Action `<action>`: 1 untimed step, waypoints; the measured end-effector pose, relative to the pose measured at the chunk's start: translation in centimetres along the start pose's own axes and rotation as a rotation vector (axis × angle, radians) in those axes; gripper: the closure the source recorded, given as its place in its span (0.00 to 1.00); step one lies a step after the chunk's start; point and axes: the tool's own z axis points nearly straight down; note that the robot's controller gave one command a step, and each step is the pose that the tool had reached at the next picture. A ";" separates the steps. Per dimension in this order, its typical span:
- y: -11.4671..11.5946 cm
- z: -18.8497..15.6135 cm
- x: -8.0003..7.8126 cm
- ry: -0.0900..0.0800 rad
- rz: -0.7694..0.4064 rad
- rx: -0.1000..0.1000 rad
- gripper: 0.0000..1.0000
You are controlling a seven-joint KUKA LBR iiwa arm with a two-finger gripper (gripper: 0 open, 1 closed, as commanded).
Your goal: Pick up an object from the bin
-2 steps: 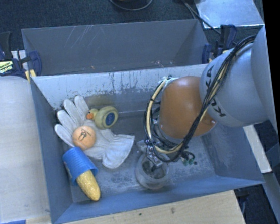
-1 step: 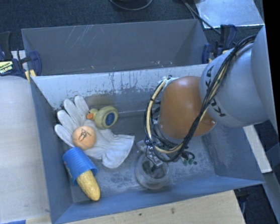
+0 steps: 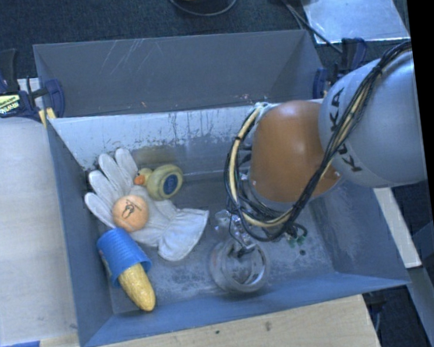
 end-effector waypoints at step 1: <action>0.1 -9.2 2.5 -0.022 -0.007 0.003 0.00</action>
Offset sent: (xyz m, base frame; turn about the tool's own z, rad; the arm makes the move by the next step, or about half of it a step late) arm 0.0000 0.0000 0.0000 0.0000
